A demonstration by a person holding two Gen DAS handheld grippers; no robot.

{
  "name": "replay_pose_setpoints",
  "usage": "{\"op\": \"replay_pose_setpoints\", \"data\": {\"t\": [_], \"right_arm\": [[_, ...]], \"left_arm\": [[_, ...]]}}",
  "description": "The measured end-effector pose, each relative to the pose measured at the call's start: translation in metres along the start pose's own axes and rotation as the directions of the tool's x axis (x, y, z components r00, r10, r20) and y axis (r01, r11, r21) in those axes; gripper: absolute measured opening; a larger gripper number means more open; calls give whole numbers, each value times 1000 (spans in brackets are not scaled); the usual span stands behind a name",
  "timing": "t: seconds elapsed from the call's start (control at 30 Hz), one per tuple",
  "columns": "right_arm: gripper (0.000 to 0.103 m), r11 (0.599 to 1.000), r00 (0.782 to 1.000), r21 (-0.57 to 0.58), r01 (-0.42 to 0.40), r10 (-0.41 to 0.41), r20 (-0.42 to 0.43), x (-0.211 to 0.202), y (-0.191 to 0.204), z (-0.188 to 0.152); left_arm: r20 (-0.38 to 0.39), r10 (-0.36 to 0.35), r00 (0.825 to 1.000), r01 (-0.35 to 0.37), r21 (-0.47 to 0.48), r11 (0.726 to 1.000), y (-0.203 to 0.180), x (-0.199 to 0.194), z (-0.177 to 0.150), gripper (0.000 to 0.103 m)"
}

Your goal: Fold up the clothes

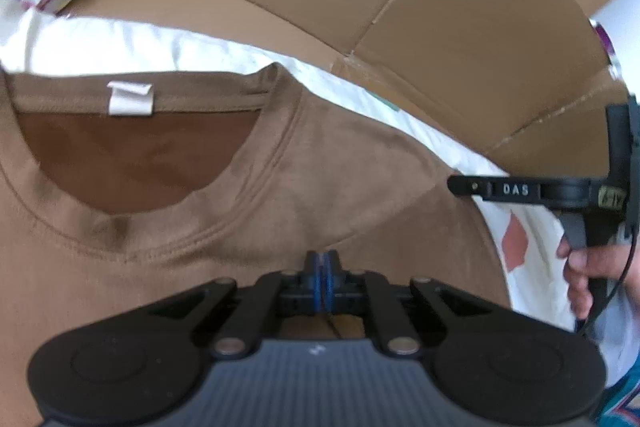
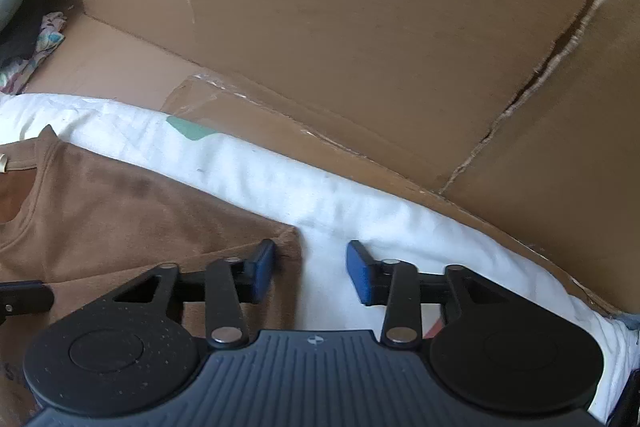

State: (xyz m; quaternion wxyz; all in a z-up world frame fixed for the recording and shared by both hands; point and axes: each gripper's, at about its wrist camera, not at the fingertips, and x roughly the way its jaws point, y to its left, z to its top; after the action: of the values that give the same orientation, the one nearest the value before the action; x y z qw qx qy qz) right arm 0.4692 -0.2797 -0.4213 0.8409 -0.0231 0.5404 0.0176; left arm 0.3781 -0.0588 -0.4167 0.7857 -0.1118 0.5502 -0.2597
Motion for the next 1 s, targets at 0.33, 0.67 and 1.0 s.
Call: {"op": "replay_pose_setpoints", "data": {"t": [0.33,0.67,1.0], "right_arm": [[50,982,978,93,-162,147,151,-80,-33,-32],[50,980,969,81,-180,163,187,-127,-46,-83],[50,974,958,63,-218,201,207,-141,-42,-146]], "left_arm": [[33,-14,999,16,-61,998,-23,-34,-19,40],[22,26,999,-24,-80,996,-63,-53,-60,40],[14,49,999,-45,-200,979,-76,-45,-107,39]]}}
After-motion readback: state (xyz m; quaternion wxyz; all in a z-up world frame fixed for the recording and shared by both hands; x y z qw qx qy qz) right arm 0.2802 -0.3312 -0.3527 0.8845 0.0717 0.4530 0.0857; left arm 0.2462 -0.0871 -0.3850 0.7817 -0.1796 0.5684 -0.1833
